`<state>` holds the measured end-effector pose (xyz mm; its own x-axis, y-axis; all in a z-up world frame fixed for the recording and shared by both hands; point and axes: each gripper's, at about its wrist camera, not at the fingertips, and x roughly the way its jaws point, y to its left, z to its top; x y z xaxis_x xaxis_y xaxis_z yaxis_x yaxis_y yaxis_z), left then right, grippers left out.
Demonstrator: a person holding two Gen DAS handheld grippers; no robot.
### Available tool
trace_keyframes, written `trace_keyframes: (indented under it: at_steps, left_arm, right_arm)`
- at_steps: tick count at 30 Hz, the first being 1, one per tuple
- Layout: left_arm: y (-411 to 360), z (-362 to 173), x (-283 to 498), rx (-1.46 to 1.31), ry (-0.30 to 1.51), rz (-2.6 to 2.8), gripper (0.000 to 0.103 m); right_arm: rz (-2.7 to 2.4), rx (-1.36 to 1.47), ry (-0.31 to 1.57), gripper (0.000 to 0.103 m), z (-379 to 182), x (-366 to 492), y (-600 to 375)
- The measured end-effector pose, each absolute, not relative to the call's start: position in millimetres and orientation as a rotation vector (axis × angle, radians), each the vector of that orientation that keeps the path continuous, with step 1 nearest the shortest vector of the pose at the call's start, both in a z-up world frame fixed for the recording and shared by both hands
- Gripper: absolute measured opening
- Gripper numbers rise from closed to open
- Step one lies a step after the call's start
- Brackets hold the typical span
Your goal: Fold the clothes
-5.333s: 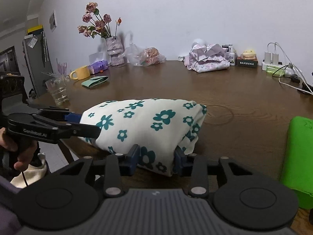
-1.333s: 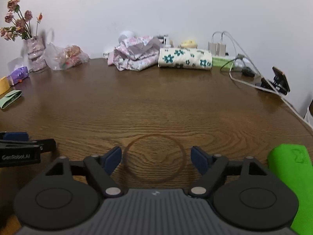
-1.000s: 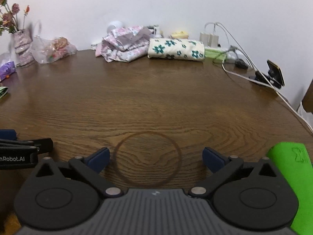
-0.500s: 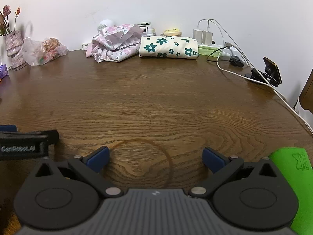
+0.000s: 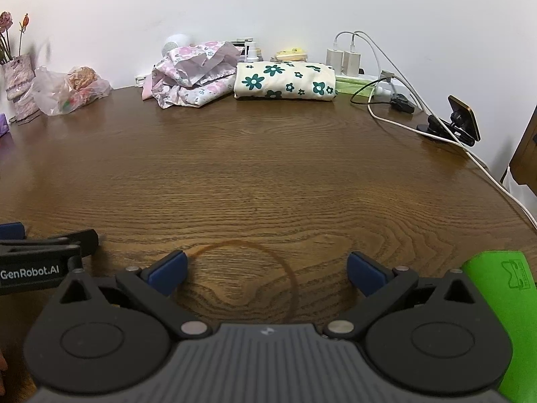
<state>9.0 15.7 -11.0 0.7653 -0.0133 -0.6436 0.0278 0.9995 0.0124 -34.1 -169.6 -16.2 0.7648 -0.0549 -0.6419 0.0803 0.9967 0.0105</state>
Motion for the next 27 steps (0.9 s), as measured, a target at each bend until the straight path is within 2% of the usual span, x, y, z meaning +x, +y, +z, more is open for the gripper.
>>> trace_keyframes:
  at_steps: [27]
  left_arm:
    - [13, -11, 0, 0.03, 0.698, -0.06, 0.103]
  right_arm:
    - [-0.092, 0.049, 0.696, 0.102, -15, -42, -168]
